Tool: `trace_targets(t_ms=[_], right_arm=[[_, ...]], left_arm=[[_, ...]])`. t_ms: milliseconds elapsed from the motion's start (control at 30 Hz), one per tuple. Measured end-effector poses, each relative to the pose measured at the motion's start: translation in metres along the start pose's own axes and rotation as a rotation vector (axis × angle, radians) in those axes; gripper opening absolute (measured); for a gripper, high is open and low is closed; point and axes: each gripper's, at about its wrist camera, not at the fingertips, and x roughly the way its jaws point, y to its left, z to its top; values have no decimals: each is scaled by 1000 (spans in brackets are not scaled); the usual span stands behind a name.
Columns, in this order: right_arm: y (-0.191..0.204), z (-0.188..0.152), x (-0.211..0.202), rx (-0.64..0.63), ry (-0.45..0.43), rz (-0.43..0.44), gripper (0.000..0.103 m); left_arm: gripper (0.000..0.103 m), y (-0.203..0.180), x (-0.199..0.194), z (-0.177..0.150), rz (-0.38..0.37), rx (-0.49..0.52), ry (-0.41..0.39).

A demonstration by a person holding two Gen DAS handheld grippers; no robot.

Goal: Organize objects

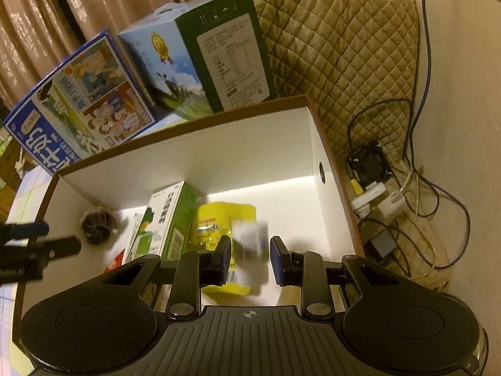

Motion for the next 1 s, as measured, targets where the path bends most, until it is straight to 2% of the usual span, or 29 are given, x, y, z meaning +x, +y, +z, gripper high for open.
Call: trace_targets(t_ms=[100,200,267,400,567,1000], right_arm=[[2,2,-2,-15,-19,-7,27],[4,1,-9,-24,-35,9,34],[5,-1,-15,-27,-44,24,38],[9,-9,-28,-44,-47,48,44],[12,-20,-45,-58,-49,65,57],[27,-48,-89,-45,-90,107,59]], left_arm=[[85,-3,-5,-3,1,-1,-4],[87,-6,-12,-7,19,-2,-13],[93,-6,-18,-9,25,-12,-23],[96,-4,-33,-14,23,-46,-42],[98,0,-51,-20,17,-91,-63],[101,4,-102,-57,21,-133,-127]])
